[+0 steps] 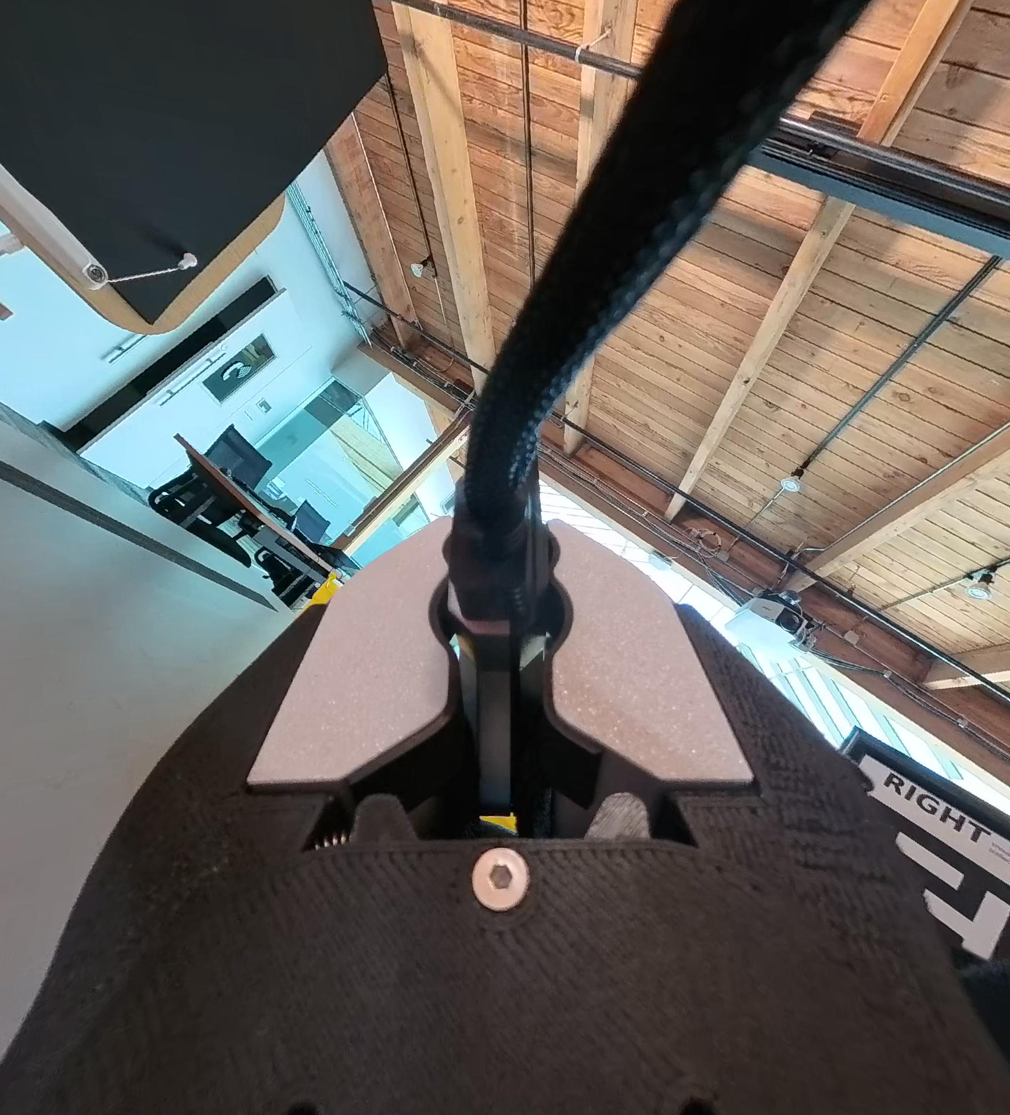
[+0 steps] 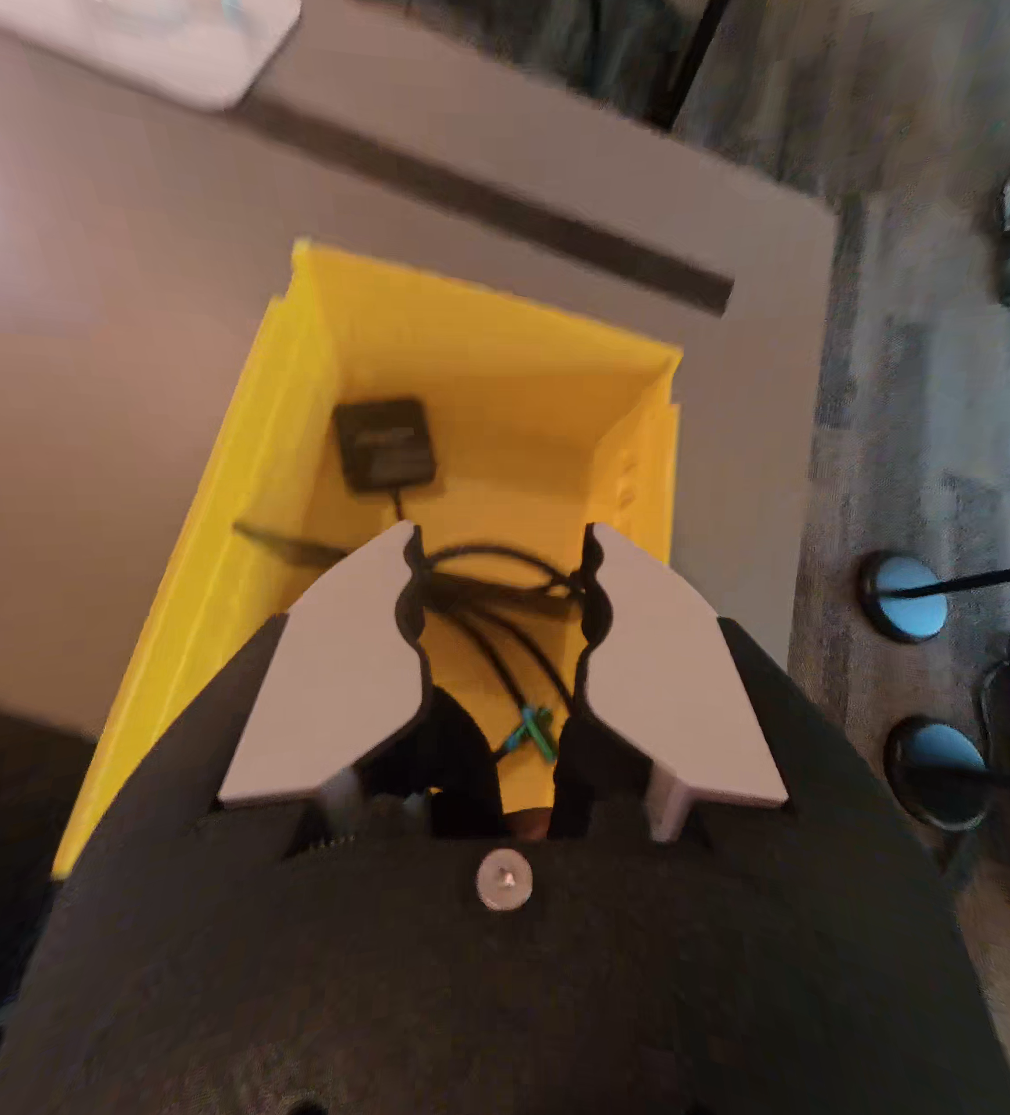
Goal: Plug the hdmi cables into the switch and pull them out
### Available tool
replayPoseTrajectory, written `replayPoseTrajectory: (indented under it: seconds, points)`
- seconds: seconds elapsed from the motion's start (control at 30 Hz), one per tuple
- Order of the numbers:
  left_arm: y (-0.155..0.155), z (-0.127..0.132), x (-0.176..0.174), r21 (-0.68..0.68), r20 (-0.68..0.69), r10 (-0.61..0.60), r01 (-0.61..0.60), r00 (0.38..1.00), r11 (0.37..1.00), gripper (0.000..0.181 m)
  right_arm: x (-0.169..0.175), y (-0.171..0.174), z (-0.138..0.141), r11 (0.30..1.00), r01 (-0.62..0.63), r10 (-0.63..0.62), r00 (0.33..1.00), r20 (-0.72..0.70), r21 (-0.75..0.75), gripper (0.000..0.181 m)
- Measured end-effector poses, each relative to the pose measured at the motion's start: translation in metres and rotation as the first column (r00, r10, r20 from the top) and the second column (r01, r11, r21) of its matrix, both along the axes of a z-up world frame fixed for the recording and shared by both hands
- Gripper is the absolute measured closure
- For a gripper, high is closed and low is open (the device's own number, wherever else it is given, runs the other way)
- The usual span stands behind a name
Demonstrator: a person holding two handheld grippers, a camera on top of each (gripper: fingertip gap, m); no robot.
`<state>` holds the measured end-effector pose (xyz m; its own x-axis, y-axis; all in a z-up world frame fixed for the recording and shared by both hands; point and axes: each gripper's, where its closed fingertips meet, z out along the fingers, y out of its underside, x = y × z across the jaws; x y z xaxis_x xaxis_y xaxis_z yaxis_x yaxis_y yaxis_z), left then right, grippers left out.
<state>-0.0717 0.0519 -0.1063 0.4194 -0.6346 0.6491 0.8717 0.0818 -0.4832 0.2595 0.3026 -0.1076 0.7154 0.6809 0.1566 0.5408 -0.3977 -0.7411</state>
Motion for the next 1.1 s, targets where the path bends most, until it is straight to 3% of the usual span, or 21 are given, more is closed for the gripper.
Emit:
replayPoseTrajectory:
  seconds: [0.07,0.17,0.3,0.43,0.63,0.77,0.97,1.1]
  points:
    - [0.000,0.000,0.000,-0.001,0.001,-0.004,0.004,1.000,1.000,0.159,-0.001,0.022,0.003,1.000,0.026,-0.026,0.998,-0.052,0.007,0.139]
    - [0.001,-0.001,0.000,-0.004,0.003,-0.009,0.009,1.000,1.000,0.159,0.011,0.035,-0.029,0.995,0.068,-0.064,0.996,0.064,-0.069,0.144]
    - [0.002,-0.002,0.001,-0.011,0.010,-0.021,0.021,1.000,1.000,0.159,0.036,0.022,-0.076,0.987,0.121,-0.088,0.960,0.267,-0.109,0.163]
    - [0.002,-0.002,0.002,-0.013,0.004,-0.020,0.020,1.000,1.000,0.159,0.047,0.009,-0.100,0.991,0.113,-0.081,0.927,0.365,-0.068,0.162]
    - [0.002,-0.002,0.003,-0.015,0.002,-0.019,0.019,1.000,1.000,0.159,0.059,-0.004,-0.146,0.963,0.177,-0.062,0.878,0.474,-0.203,0.163]
    - [0.002,-0.002,0.003,-0.015,0.001,-0.019,0.019,1.000,1.000,0.159,0.051,-0.003,-0.139,0.965,0.172,-0.075,0.904,0.421,-0.198,0.159]
    - [0.003,-0.003,0.003,-0.018,0.002,-0.022,0.022,1.000,1.000,0.159,0.061,-0.026,-0.069,0.974,0.185,-0.149,0.957,0.247,-0.131,0.151]
    - [0.003,-0.003,0.004,-0.018,-0.001,-0.022,0.022,1.000,1.000,0.159,0.079,-0.091,-0.063,0.923,0.120,-0.014,0.960,0.281,-0.365,0.154]
